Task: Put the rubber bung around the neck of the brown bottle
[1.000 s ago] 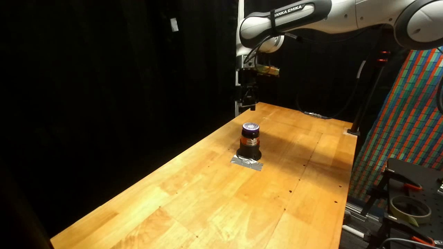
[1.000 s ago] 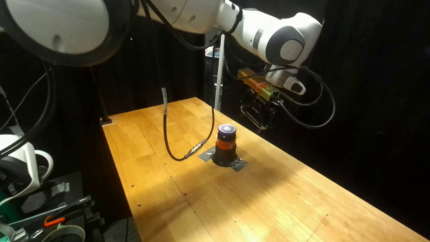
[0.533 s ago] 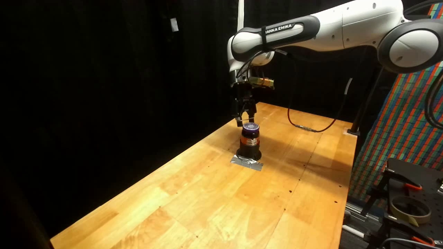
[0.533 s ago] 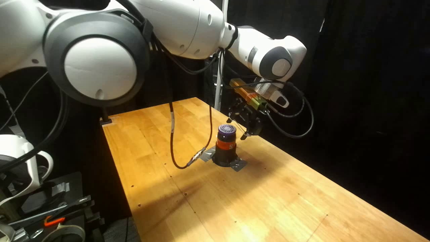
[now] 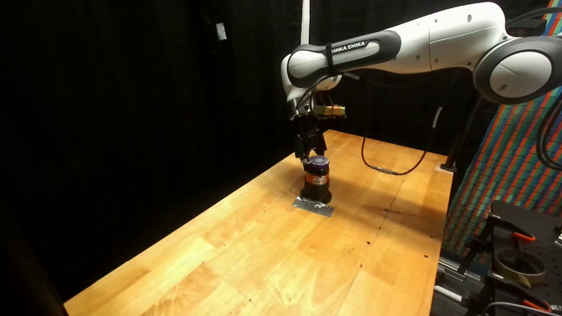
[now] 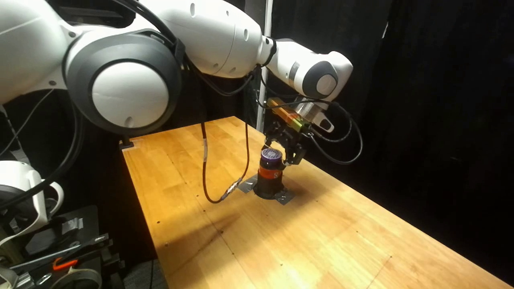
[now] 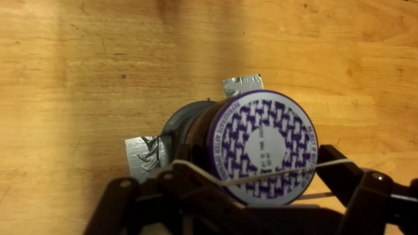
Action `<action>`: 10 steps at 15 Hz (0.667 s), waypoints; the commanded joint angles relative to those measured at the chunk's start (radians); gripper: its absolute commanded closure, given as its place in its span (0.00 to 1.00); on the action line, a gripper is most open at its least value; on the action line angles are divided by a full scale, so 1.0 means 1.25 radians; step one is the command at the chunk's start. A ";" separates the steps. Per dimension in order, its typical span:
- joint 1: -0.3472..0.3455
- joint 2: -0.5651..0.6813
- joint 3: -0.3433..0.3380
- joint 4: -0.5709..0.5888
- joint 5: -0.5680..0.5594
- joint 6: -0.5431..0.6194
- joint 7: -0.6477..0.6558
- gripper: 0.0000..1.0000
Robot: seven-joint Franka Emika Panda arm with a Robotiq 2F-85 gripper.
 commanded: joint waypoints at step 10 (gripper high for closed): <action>0.058 -0.090 -0.058 -0.155 -0.110 0.057 0.044 0.00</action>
